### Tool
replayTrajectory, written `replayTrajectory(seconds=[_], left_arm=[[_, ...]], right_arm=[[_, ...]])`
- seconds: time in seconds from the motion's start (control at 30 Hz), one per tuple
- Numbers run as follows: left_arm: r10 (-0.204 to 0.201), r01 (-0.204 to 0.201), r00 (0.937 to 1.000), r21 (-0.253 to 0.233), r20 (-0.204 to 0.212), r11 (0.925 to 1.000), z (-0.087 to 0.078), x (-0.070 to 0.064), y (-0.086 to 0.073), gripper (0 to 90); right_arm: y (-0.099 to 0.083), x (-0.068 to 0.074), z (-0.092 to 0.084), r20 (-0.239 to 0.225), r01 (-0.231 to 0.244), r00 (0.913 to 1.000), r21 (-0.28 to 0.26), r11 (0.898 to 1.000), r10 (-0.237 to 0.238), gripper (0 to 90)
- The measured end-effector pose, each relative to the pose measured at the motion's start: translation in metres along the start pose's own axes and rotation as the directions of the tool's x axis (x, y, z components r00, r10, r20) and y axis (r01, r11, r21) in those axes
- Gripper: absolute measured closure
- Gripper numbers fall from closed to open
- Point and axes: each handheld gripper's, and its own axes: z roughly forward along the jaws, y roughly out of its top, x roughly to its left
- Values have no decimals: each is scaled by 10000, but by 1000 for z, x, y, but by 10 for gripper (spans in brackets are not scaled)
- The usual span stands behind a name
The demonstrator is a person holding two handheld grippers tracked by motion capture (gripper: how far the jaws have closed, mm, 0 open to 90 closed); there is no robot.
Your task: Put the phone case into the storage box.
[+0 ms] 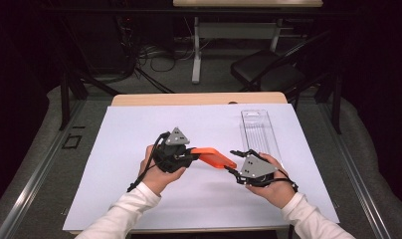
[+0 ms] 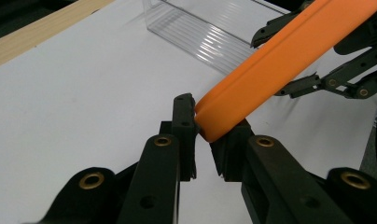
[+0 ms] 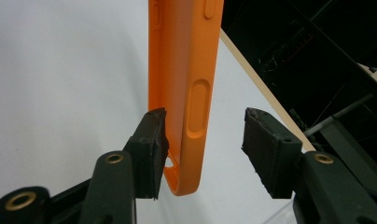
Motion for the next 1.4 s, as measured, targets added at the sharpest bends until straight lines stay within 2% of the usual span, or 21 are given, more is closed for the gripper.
replayTrajectory(seconds=[0.1,0.27,0.6,0.67,0.77,1.0,1.23,1.4], left_arm=[[-15,16,9999,48,-163,10000,0,0,1,800],[13,-4,9975,130,-710,9999,1,2,4,800],[324,-284,9933,373,-1110,9989,4,-1,6,799],[509,-462,9902,394,-1303,9982,6,-3,7,799],[603,-550,9881,412,-1412,9976,6,-5,7,799],[917,-811,9787,643,-1839,9946,9,-8,10,799],[1344,-1129,9647,1053,-2266,9880,13,-13,13,799],[1442,-1137,9623,1405,-2308,9835,14,-14,16,799]], right_arm=[[1,0,-1,61,58,10000,30,10000,-59,487],[3,-1,-1,211,151,9997,17,9999,-152,480],[5,-1,-1,317,96,9995,-67,9999,-94,450],[5,-2,-1,355,37,9994,-61,10000,-35,443],[6,-1,-1,376,-29,9993,-100,9999,32,437],[9,0,-2,438,-106,9990,-244,9996,117,432],[11,1,-2,457,-139,9988,-292,9995,152,444],[12,1,-2,474,-89,9988,-289,9995,103,451]])
